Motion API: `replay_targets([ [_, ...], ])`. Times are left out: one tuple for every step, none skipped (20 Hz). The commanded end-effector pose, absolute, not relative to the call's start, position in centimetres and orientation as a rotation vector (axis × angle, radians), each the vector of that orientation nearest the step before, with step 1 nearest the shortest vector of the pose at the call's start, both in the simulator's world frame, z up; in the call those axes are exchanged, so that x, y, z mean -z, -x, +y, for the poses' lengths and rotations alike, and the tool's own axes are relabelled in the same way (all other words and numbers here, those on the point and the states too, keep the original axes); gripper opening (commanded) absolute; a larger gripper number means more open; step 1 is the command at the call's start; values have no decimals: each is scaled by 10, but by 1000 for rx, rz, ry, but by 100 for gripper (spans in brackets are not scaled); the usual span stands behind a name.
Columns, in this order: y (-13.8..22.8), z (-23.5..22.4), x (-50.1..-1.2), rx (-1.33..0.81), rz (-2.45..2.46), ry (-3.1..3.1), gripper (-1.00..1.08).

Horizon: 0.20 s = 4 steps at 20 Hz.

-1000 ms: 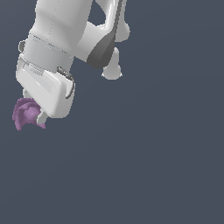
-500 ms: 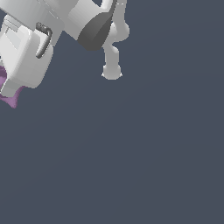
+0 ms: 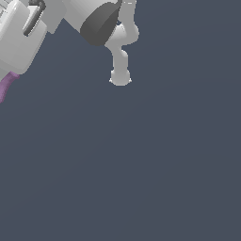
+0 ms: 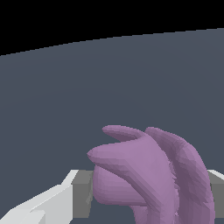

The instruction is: Pick up the object and move it to a goal position.

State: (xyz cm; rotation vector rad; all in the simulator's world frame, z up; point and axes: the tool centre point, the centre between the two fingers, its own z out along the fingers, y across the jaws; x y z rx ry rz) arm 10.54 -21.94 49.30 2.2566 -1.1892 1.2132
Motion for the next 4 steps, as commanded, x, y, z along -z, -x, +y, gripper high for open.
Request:
replay_targets([
  [-105, -220, -495, -1215, -1191, -2252, -100],
  [-105, -219, -494, -1214, -1190, -2254, -100],
  [-105, -219, -493, -1213, -1189, -2255, -100],
  [-105, -219, -493, -1212, -1189, -2256, -100],
])
